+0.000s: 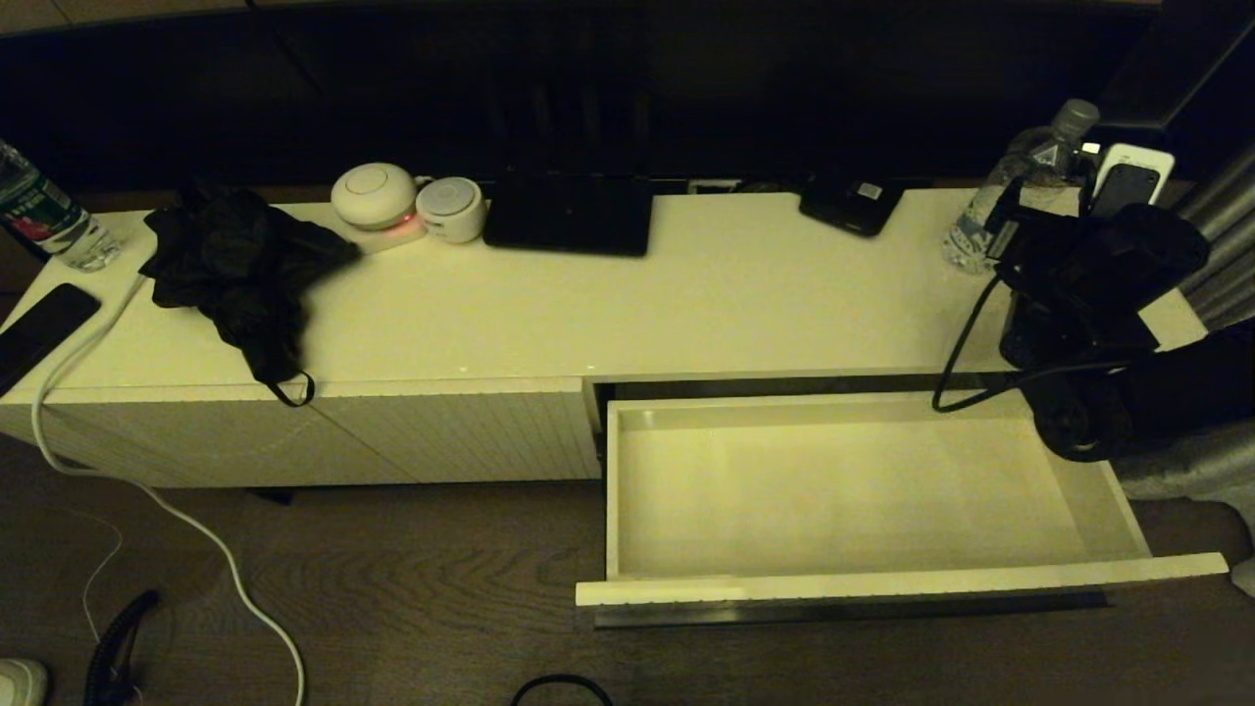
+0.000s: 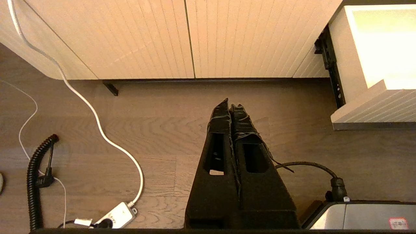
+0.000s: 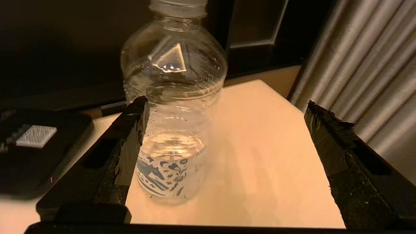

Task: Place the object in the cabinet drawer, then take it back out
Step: Put the mineral water in the drawer

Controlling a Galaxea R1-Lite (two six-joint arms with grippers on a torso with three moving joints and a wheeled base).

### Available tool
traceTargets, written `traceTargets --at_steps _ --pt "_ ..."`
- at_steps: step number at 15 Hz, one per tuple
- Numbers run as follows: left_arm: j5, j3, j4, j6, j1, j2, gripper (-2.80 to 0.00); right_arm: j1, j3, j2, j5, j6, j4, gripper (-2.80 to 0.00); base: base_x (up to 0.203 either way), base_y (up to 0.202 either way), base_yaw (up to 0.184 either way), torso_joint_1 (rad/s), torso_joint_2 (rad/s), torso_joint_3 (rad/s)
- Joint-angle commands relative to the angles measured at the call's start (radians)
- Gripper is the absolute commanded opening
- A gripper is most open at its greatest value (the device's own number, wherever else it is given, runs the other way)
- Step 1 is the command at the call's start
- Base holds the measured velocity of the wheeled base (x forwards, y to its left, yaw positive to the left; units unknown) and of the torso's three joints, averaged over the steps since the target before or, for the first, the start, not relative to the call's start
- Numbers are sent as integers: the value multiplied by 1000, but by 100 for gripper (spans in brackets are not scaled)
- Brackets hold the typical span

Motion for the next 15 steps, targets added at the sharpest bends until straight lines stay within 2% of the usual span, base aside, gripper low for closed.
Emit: traceTargets --at_steps 1,4,15 --pt "1 1 0 0 0 -2 -280 -7 -79 65 -4 -3 1 0 0 0 0 0 0 0" --pt "1 0 0 0 0 -2 -280 -12 -154 99 -4 -3 29 0 0 0 0 0 0 0" --pt "1 0 0 0 0 -2 -280 -25 -160 95 -13 2 35 0 0 0 0 0 0 0"
